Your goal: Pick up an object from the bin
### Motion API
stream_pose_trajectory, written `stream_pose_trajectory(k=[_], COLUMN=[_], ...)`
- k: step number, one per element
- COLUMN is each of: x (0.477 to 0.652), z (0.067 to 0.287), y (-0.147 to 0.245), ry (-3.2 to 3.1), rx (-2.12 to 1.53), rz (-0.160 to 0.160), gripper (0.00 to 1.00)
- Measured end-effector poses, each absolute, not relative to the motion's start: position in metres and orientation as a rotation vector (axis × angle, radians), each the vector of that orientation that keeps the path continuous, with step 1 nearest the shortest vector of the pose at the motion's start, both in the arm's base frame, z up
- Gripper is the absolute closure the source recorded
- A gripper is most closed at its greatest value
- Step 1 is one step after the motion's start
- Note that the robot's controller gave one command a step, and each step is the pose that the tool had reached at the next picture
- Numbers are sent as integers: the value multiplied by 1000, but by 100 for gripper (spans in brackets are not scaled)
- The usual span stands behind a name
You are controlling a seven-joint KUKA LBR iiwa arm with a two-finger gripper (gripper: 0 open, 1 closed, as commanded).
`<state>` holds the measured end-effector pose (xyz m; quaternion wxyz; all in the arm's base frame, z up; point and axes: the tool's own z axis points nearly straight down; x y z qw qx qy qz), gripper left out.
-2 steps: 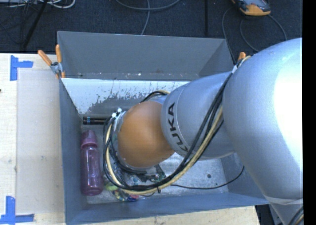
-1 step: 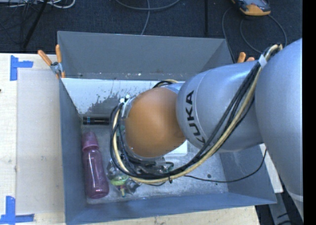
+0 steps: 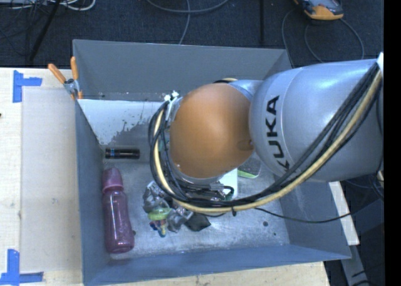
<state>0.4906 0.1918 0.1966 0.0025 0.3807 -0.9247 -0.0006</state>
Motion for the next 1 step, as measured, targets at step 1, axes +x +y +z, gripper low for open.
stream_pose_trajectory(k=[1], x=[508], z=[228], y=[175], ry=[-2935], rx=[1119], rz=[-2], gripper=[100])
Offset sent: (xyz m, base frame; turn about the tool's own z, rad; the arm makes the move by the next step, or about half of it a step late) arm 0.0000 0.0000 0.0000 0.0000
